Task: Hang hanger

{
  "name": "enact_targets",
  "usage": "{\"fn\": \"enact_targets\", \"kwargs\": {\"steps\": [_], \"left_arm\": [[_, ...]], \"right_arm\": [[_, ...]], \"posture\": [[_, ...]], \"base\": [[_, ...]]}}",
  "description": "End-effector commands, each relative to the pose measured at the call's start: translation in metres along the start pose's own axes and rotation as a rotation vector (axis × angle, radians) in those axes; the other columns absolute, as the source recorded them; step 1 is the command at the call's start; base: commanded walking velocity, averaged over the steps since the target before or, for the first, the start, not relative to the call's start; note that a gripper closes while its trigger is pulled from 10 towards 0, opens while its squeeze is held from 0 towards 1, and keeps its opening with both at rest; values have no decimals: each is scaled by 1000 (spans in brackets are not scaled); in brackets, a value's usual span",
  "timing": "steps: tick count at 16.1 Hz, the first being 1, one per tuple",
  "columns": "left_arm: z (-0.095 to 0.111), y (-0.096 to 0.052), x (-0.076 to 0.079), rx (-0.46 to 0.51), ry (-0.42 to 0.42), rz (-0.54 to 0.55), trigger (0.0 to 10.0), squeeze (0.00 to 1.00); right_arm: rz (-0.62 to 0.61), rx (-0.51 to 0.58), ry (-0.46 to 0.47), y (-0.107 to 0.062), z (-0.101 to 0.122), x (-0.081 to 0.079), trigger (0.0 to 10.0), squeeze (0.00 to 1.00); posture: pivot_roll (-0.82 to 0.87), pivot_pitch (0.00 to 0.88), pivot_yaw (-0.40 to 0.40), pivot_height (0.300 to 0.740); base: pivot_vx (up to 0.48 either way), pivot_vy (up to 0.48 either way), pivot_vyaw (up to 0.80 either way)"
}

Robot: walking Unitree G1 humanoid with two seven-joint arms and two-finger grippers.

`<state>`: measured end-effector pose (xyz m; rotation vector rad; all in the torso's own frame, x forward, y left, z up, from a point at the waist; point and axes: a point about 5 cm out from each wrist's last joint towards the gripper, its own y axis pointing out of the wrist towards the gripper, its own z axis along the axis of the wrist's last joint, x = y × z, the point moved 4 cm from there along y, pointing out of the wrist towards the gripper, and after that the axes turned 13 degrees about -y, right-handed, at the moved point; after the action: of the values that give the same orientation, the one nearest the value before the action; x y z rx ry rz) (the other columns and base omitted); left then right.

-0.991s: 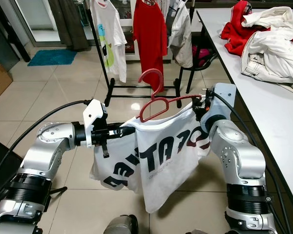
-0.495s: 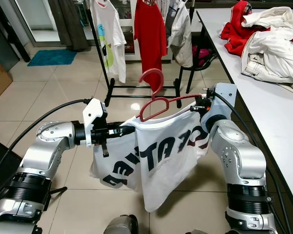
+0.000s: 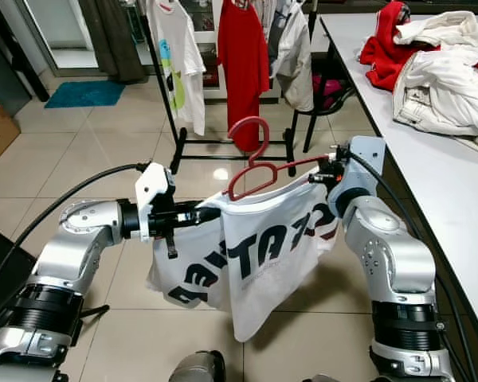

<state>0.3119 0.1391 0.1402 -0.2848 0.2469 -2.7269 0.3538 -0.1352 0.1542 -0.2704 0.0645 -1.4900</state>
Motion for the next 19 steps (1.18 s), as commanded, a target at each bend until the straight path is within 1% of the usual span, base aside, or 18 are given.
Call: {"fn": "enact_targets", "kwargs": {"steps": [1,2,4,5,7,8,9,10,11,12,14,15,16,19], "left_arm": [[8,-3,0,28,18,7,0,0],[8,-3,0,29,18,7,0,0],[6,-3,-2,19,17,14,0,0],[3,-4,-4,-3,24,35,0,0],[0,-5,-11,-25,40,77,0,0],[1,-6,-14,-29,48,100,0,0],[2,-5,-17,-30,55,125,0,0],[2,-5,-18,-31,57,130,0,0],[2,-5,-20,-35,62,142,0,0],[2,-4,-21,-35,64,148,0,0],[2,-3,-21,-33,68,150,0,0],[2,-3,-22,-33,69,152,0,0],[1,-1,-21,-35,71,151,0,0],[-4,4,-18,-56,79,132,0,0]], "right_arm": [[-8,18,3,-3,3,3,0,0],[-9,18,0,-3,3,3,0,0],[-12,23,-46,-5,3,4,0,0],[-7,31,-75,-6,3,6,0,0],[27,38,-172,-9,3,7,0,0],[38,43,-239,-11,3,8,0,0],[32,56,-308,-12,5,10,0,0],[28,66,-348,-13,6,11,0,0],[17,88,-450,-14,9,13,0,0],[12,101,-520,-14,11,14,0,0],[23,103,-428,-15,12,11,0,0],[28,104,-417,-15,13,10,0,0],[51,111,-379,-16,15,5,0,0],[85,124,-341,-18,21,-8,0,0]], "posture": [[67,37,79,740],[66,38,80,740],[64,40,82,740],[64,41,84,740],[63,43,87,740],[63,43,88,740],[62,43,88,740],[61,43,88,740],[59,42,90,740],[59,42,90,740],[58,39,90,740],[58,39,90,740],[57,37,90,740],[56,31,89,740]], "base": [[0,0,0],[0,0,0],[0,0,0],[0,0,0],[0,0,0],[0,0,0],[0,0,0],[0,0,0],[0,0,0],[0,0,0],[0,0,0],[0,0,0],[0,0,0],[0,0,0]]}}
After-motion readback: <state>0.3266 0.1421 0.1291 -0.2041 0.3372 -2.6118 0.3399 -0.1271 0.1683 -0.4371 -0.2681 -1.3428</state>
